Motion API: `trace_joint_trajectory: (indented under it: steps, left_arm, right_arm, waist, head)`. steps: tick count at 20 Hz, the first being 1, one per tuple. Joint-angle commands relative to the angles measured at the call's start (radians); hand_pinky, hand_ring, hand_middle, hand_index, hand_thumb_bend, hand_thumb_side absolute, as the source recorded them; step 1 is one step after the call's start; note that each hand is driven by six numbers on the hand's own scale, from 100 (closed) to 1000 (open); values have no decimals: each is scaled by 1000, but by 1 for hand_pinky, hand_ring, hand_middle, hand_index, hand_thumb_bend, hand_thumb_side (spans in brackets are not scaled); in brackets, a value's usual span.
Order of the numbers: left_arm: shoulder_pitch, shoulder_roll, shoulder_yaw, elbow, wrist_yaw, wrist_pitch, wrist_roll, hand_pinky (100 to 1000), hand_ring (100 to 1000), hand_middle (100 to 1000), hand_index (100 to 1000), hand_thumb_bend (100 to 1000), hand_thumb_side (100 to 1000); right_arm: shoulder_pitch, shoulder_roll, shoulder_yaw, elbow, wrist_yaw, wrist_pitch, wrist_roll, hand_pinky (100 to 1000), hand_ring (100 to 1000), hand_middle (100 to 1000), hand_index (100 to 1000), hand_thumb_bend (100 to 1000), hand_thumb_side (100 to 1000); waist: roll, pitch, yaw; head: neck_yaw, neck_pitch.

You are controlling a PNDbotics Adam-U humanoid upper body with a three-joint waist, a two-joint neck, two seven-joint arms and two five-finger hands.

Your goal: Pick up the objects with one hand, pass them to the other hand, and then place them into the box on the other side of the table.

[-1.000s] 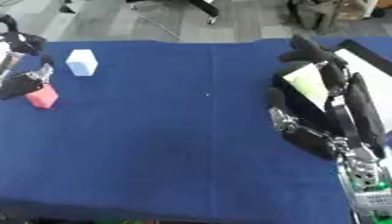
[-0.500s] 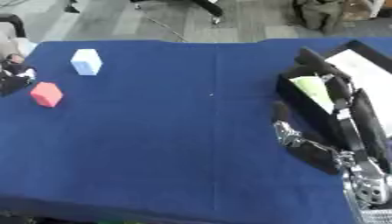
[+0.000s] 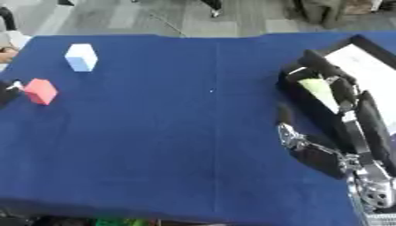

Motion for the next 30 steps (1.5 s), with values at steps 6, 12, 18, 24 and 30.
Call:
trace_joint_trajectory:
  steps: [6,12,18,24,30]
  left_arm:
    - [-51,44,-5,-13,27,-35,49,799,689,689,767,100,780]
    - [-73,34,-12,-24,7,-28,58,783,643,635,717,100,451]
    - [-78,23,-18,-32,1,-32,30,777,616,607,691,100,379]
    - [-73,18,-24,-37,-21,-50,-37,792,645,638,727,100,632]
    - [-64,19,-20,-41,-13,-100,-113,825,706,716,804,160,985]
  right_arm:
    - [-26,2,2,-21,2,-13,-11,838,861,645,973,100,208]
    - [-26,4,3,-21,5,-13,-13,838,860,642,970,100,219]
    - [-25,2,3,-21,5,-12,-14,838,859,640,965,100,221]
    - [-24,1,3,-21,5,-11,-11,838,858,637,959,100,226]
    - [-22,0,3,-21,5,-10,-8,838,856,630,952,100,229]
  waist:
    - [-6,24,-20]
    - [-8,37,-31]
    - [-9,35,-33]
    - [-9,32,-30]
    - [-9,29,-26]
  head:
    - [18,-2]
    - [21,-2]
    - [21,-2]
    - [21,-2]
    - [18,-2]
